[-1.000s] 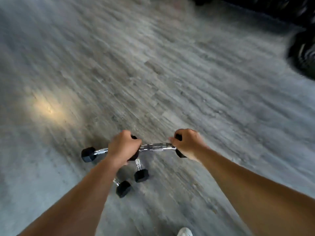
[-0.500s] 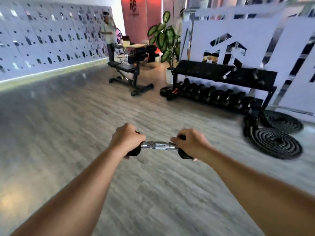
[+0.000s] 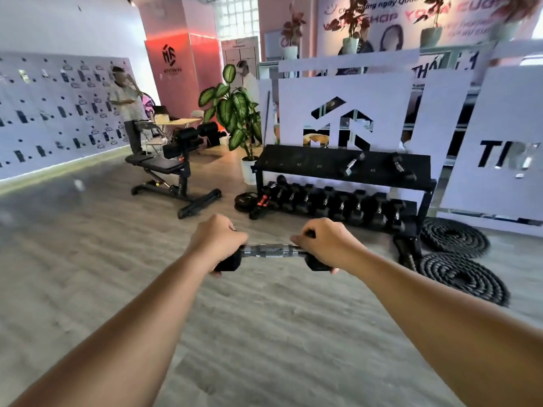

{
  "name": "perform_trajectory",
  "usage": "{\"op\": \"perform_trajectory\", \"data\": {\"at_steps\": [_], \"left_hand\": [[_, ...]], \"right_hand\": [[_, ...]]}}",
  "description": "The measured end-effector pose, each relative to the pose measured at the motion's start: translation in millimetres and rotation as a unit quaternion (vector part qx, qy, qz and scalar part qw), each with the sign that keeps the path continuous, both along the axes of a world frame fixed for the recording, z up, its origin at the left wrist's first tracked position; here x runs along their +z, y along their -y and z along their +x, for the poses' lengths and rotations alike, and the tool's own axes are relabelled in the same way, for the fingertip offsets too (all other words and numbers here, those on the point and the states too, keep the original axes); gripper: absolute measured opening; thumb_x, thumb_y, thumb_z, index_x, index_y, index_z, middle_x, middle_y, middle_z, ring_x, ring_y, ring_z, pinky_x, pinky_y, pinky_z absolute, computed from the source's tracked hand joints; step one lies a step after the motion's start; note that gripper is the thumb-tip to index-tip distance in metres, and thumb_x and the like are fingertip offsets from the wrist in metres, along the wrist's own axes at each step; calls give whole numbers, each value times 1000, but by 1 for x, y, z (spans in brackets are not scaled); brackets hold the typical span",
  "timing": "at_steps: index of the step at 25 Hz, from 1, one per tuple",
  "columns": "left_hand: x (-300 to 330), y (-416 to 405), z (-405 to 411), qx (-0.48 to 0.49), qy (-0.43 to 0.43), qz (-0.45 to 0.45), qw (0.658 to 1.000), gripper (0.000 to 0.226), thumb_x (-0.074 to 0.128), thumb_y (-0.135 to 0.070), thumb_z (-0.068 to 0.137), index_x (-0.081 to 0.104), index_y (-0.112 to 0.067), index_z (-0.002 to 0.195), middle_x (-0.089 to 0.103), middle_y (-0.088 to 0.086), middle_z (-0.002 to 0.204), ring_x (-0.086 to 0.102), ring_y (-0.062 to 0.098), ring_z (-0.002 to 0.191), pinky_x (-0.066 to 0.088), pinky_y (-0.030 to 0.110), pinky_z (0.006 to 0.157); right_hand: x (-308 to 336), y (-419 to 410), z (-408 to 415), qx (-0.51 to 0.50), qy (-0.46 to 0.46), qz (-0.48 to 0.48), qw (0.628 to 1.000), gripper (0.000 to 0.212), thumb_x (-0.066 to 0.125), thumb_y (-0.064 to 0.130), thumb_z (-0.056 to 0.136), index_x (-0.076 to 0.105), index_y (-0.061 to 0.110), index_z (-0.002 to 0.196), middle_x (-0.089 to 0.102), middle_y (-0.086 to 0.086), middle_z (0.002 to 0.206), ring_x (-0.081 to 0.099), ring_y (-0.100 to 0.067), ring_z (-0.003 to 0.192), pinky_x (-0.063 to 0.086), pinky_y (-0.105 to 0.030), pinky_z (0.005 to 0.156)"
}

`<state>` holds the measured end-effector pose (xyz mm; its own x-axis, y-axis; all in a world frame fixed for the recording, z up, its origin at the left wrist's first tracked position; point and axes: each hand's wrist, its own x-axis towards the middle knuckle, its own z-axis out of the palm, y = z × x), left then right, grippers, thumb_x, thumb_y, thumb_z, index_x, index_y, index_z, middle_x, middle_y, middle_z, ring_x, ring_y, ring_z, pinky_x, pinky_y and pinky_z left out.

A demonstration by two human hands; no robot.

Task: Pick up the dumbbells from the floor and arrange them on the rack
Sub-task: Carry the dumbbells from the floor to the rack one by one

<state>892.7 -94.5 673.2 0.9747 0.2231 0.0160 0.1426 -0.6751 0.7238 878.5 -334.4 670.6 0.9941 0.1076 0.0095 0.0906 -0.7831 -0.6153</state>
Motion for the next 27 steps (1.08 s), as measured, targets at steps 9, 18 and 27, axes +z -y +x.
{"op": "perform_trajectory", "data": {"at_steps": [9, 18, 27], "left_hand": [[20, 26, 280, -8, -10, -33, 999, 19, 65, -27, 59, 65, -12, 70, 66, 16, 72, 65, 36, 62, 54, 45, 38], [-16, -15, 595, -23, -6, -20, 1000, 23, 69, -24, 64, 67, -3, 70, 63, 18, 66, 60, 29, 53, 52, 37, 41], [-21, 3, 886, -78, -5, 20, 997, 25, 70, -23, 71, 64, 1, 71, 57, 14, 58, 61, 31, 54, 43, 33, 50]], "right_hand": [[20, 24, 290, 6, 10, 6, 1000, 42, 60, 54, 98, 66, 13, 89, 71, -9, 71, 63, -21, 52, 54, -32, 44], [-6, -15, 595, -2, 4, -3, 1000, 54, 62, 54, 97, 68, 1, 102, 70, -19, 75, 62, -26, 53, 59, -43, 49], [-11, 3, 860, -56, -38, 7, 998, 42, 62, 59, 95, 65, 17, 92, 65, -8, 68, 63, -26, 58, 61, -41, 44]]}}
